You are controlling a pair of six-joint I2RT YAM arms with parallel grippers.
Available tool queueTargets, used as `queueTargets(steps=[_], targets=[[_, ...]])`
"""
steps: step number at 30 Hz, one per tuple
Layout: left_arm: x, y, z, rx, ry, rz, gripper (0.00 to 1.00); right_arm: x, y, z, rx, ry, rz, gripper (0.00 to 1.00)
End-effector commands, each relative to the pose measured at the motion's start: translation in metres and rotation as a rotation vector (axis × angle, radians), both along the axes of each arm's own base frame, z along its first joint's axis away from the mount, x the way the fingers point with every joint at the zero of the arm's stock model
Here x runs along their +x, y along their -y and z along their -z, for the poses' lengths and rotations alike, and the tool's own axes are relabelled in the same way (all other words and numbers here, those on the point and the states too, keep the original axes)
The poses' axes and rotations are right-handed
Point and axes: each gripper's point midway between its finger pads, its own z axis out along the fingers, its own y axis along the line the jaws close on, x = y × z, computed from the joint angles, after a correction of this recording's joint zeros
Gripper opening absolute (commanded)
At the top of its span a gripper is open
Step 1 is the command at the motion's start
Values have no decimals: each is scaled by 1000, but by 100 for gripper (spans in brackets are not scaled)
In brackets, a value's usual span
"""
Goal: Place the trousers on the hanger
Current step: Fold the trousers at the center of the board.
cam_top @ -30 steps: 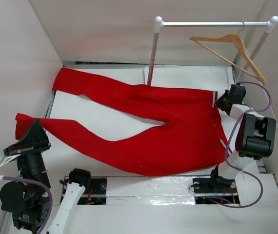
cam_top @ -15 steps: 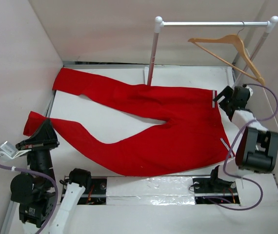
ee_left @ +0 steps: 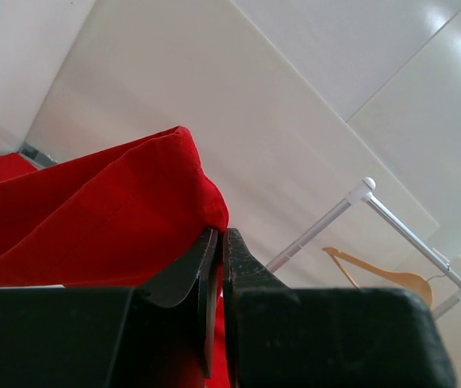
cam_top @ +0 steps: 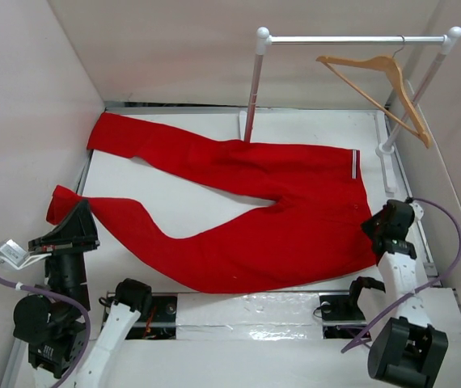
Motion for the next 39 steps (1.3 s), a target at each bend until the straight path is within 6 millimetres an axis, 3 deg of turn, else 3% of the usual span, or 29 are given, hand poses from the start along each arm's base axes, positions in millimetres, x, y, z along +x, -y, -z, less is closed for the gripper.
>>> queueTargets(steps=[1, 3, 4, 6, 7, 9, 12, 15, 19, 20, 22, 23, 24, 25, 27, 29, 31, 33, 36, 38, 39], targets=[[-15, -8, -21, -37, 98, -4, 0, 6, -25, 0, 77, 1, -141, 20], [-16, -9, -20, -39, 97, -8, 0, 17, -24, -1, 82, 3, -152, 21], [-15, -9, -19, -36, 94, -9, 0, 19, -20, 16, 91, -66, -146, 21], [-15, -9, -19, -31, 89, -14, 0, 34, -11, 19, 74, -96, -142, 21], [-16, -11, -19, -28, 86, -22, 0, 34, -14, 40, 110, -183, -164, 21], [-16, -13, -17, -29, 80, -32, 0, 50, -9, 46, 106, -220, -209, 21], [-15, -13, -16, -26, 76, -36, 0, 64, -10, 70, 157, -260, -247, 17], [-12, -13, -13, -21, 65, -41, 0, 83, -9, 69, 169, -238, -273, 11], [-9, -12, -10, -16, 57, -44, 0, 114, -7, 43, 142, -126, -294, 11], [-9, -11, -11, -15, 59, -40, 0, 118, -6, 36, 139, -104, -285, 12], [-8, -9, -11, -9, 61, -35, 0, 119, -1, 17, 107, -56, -257, 28], [-7, -8, -10, -7, 60, -32, 0, 109, 2, 18, 105, -56, -229, 36], [-7, -8, -10, -7, 62, -29, 0, 103, 3, 13, 89, -46, -216, 56], [-8, -7, -9, -9, 66, -25, 0, 95, 17, -7, 38, -3, -158, 64], [-9, -8, -9, -10, 73, -25, 0, 63, 32, 0, 26, -31, -65, 75], [-9, -9, -9, -12, 73, -29, 0, 32, 57, -13, -21, -14, 74, 76], [-10, -9, -9, -15, 73, -27, 0, 7, 64, -5, -22, -30, 142, 74], [-10, -8, -10, -16, 75, -20, 0, -7, 70, -10, -33, 1, 185, 74], [-19, -12, -13, -29, 105, -15, 0, -14, 72, 5, -6, -48, 194, 74], [-19, -13, -12, -30, 102, -21, 0, -1, 66, 9, 16, -39, 115, 76], [-19, -13, -11, -28, 100, -22, 0, -1, 61, 21, 64, -95, 97, 76]])
